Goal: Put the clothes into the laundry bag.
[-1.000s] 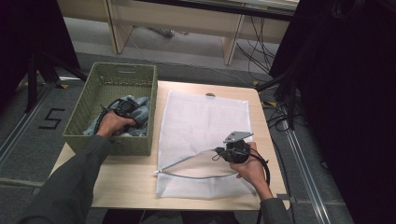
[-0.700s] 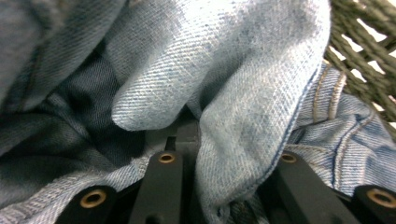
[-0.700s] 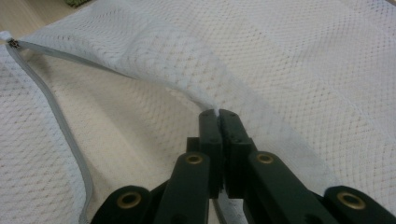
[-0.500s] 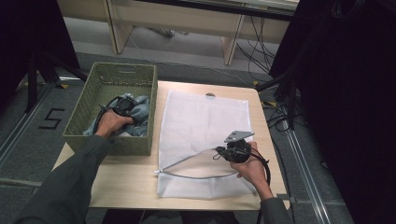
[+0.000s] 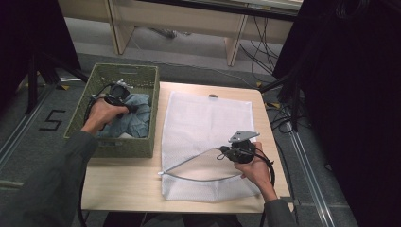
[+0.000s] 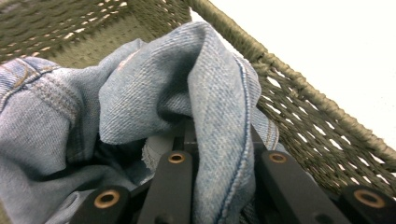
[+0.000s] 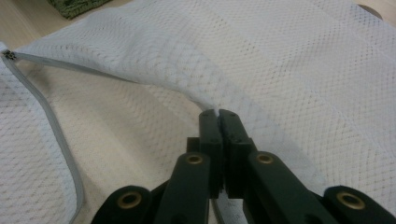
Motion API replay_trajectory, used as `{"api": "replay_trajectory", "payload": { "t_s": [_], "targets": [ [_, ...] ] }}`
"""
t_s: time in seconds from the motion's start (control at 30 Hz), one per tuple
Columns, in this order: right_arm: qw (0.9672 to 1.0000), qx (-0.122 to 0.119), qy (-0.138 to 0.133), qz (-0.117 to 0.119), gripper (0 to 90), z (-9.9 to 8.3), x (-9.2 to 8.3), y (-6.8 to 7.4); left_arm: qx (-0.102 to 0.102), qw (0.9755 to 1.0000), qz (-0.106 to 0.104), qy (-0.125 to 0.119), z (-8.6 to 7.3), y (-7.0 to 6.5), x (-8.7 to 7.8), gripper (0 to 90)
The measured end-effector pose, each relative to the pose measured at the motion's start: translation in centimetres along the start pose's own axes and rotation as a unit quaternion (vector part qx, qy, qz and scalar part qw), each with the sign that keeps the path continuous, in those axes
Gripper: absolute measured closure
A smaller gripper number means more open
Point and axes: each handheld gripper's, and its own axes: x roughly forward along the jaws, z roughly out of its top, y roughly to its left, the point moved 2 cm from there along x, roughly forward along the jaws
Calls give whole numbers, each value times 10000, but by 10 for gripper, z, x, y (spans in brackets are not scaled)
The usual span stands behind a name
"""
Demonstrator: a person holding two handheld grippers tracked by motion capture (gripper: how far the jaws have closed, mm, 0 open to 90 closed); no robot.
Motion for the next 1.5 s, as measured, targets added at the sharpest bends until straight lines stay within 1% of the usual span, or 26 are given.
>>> {"api": "replay_trajectory", "payload": {
  "t_s": [0.03, 0.07, 0.1, 0.13, 0.17, 0.2, 0.23, 0.37, 0.47, 0.53, 0.57, 0.6, 0.63, 0.7, 0.73, 0.77, 0.8, 0.87, 0.9, 0.93, 0.97, 1.07, 1.17, 1.2, 1.47, 1.5],
  "targets": [
    [10000, 8, -11, -11, 897, 0, 0, 0, -36, 9999, 6, -114, 1, 0, -2, 792],
    [10000, -21, -39, -18, 897, 0, 0, 0, -134, 9998, -28, -129, 2, -1, -5, 793],
    [10000, -16, -36, -11, 897, 0, 0, 0, -161, 9997, -74, -182, 3, 0, -9, 793],
    [9999, 8, -131, -46, 897, 0, 1, 0, -213, 9993, -87, -281, 5, 0, -12, 793],
    [10000, 12, 15, 9, 897, 0, -1, 0, -191, 9992, -137, -317, 7, 0, -17, 793],
    [10000, 17, -36, -23, 897, 0, 0, 0, -177, 9988, -128, -445, 10, 1, -27, 794],
    [10000, 17, -36, -23, 897, 0, 0, 0, -177, 9988, -128, -445, 10, 1, -27, 794],
    [10000, 10, 27, 8, 898, 1, -2, 0, -243, 9974, -251, -635, 17, 3, -51, 794],
    [10000, -3, 31, 5, 897, 1, -2, 0, -283, 9964, -269, -752, 21, 6, -70, 794],
    [10000, -29, 15, 0, 897, 1, -2, 0, -381, 9949, -269, -893, 23, 9, -81, 795],
    [10000, -39, 12, -1, 897, 1, -1, 0, -452, 9938, -346, -956, 24, 12, -86, 796],
    [10000, -9, 29, 9, 897, 1, -1, 0, -587, 9917, -365, -1085, 26, 17, -96, 796],
    [10000, -9, 29, 9, 897, 1, -1, 0, -587, 9917, -365, -1085, 26, 17, -96, 796],
    [10000, -3, 34, 0, 897, 1, -1, 0, -627, 9904, -413, -1157, 26, 19, -104, 796],
    [10000, 1, 34, 3, 898, 1, -1, 0, -657, 9895, -439, -1213, 27, 19, -108, 796],
    [10000, 13, -60, -40, 897, 1, 0, 0, -668, 9886, -482, -1257, 27, 20, -112, 797],
    [10000, 7, 5, -18, 898, 1, -1, -1, -692, 9879, -483, -1305, 27, 21, -115, 797],
    [10000, 10, -18, -33, 898, 1, 0, -1, -771, 9858, -519, -1400, 27, 22, -120, 797],
    [10000, 21, -71, -50, 898, 1, 1, 0, -760, 9856, -528, -1417, 27, 21, -123, 798],
    [10000, 11, -33, -41, 898, 1, 0, 0, -768, 9850, -551, -1447, 28, 20, -125, 797],
    [10000, 17, -48, -51, 898, 1, 0, 0, -744, 9844, -626, -1465, 29, 19, -128, 797],
    [10000, 10, -29, -43, 898, 1, 0, 0, -690, 9846, -615, -1481, 33, 16, -134, 798],
    [10000, 9, -18, -40, 898, 1, 0, 0, -612, 9839, -711, -1523, 38, 12, -142, 797],
    [10000, 3, 48, -12, 898, 1, -1, -1, -597, 9835, -745, -1535, 40, 10, -144, 797],
    [10000, 25, -19, -46, 898, 1, -1, -1, -339, 9832, -900, -1550, 51, -5, -164, 797],
    [10000, 14, 61, -14, 898, 1, -2, -2, -325, 9832, -908, -1547, 53, -7, -166, 798]
  ]
}}
